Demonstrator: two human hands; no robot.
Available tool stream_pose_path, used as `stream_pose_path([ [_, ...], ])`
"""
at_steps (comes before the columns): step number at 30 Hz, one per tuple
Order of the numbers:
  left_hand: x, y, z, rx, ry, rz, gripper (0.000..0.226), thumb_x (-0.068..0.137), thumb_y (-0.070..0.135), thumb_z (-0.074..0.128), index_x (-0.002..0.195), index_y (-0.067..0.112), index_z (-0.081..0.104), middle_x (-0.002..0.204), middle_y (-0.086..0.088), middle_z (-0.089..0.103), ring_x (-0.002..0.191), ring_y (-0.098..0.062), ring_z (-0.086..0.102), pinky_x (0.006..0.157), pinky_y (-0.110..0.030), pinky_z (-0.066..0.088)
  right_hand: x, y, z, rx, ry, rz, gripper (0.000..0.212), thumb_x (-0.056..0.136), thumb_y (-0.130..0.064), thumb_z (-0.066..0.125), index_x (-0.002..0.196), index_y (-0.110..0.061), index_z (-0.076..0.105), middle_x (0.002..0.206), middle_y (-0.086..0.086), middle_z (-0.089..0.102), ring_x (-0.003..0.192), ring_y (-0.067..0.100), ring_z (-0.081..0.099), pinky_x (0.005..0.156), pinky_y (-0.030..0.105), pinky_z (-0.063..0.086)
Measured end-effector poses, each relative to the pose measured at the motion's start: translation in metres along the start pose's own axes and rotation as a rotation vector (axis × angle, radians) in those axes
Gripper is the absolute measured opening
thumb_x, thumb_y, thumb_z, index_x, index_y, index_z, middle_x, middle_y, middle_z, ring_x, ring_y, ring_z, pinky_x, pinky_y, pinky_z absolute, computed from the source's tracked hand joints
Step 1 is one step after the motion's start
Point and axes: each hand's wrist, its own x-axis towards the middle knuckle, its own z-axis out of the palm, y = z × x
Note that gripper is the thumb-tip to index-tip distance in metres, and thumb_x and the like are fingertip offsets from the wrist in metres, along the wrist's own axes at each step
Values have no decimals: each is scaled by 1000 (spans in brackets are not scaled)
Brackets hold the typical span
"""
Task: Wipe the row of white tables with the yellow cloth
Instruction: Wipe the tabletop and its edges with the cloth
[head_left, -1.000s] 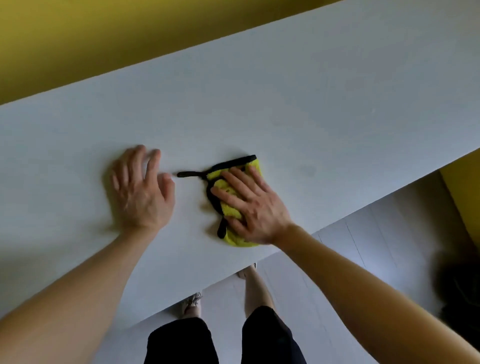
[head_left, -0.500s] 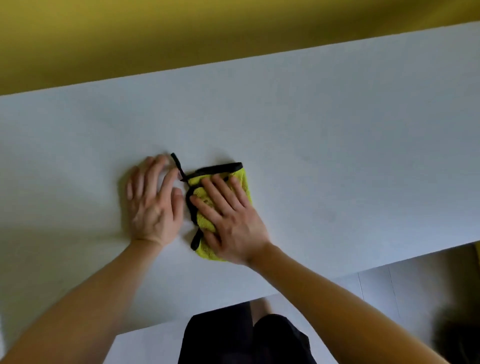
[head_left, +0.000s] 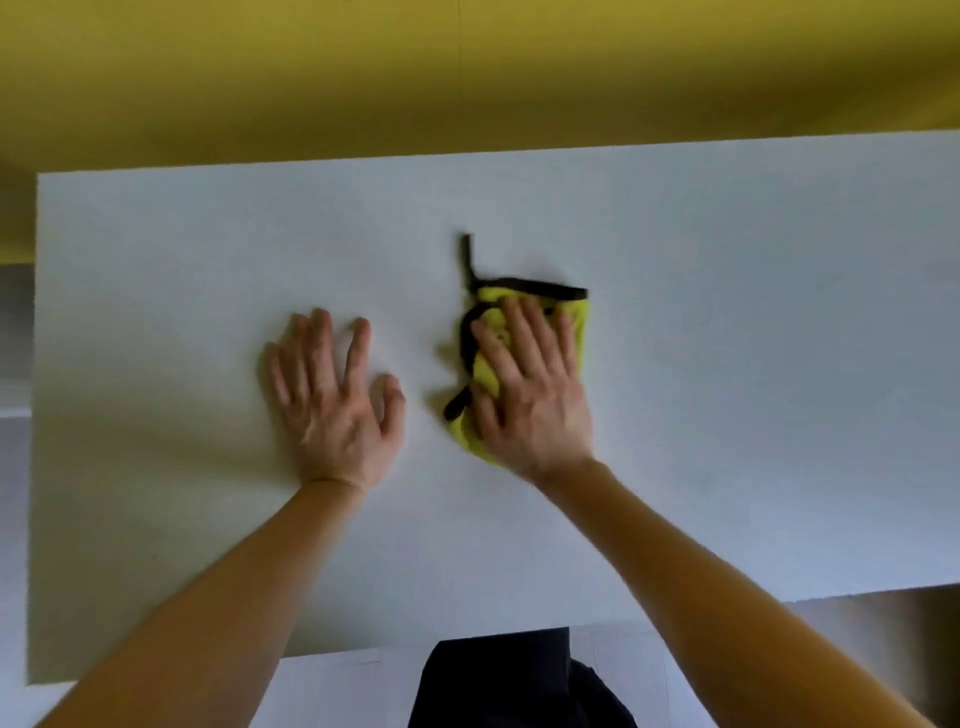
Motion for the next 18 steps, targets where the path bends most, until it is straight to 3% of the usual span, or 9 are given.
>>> stream_pose_path([
  [2, 1, -2, 1, -3, 11, 5, 61, 103, 35, 55, 161, 15, 50, 172, -22, 36, 163, -45, 28, 128, -68, 22, -13, -32, 8, 42, -158, -289, 69, 101, -44, 61, 165, -20, 47, 176, 17, 30, 166, 39, 21, 134, 63, 13],
  [5, 1, -1, 1, -9, 0, -9, 65, 101, 31, 57, 164, 18, 47, 173, -20, 34, 163, -44, 27, 129, -68, 20, 4, 3, -2, 37, -219, -509, 68, 102, -41, 63, 165, -21, 46, 175, 15, 34, 165, 37, 26, 134, 60, 15],
  [7, 0, -1, 2, -14, 1, -12, 65, 101, 32, 56, 164, 17, 47, 174, -21, 34, 164, -45, 26, 129, -68, 20, 26, 59, -17, 30, -126, -404, 67, 97, -34, 72, 159, -15, 55, 169, 17, 43, 160, 39, 36, 134, 61, 17],
  [10, 0, -3, 6, -25, -3, -12, 65, 101, 35, 57, 163, 15, 49, 174, -22, 33, 164, -46, 25, 128, -69, 20, 49, 128, -38, -84, 53, 62, 64, 100, -31, 66, 161, -22, 50, 170, 15, 42, 160, 37, 35, 133, 61, 15],
  [13, 0, -2, 6, -28, -12, -8, 66, 101, 36, 57, 162, 14, 49, 174, -22, 33, 164, -46, 25, 128, -70, 20, 58, 115, -26, -138, 180, 503, 63, 101, -38, 52, 162, -20, 48, 170, 16, 41, 160, 38, 32, 133, 64, 11],
  [15, 1, -2, 5, -32, -16, -9, 66, 101, 37, 57, 162, 14, 49, 174, -22, 33, 164, -46, 25, 128, -71, 19, 63, 67, -9, -121, 213, 489, 67, 97, -37, 54, 161, -15, 50, 169, 20, 41, 159, 42, 33, 133, 65, 11],
  [18, 1, -2, 5, -33, -19, -15, 65, 100, 37, 57, 161, 14, 50, 173, -22, 34, 163, -46, 27, 128, -70, 20, 66, -9, 15, -13, 33, 51, 68, 98, -38, 58, 162, -17, 50, 171, 19, 38, 162, 42, 30, 134, 62, 10],
])
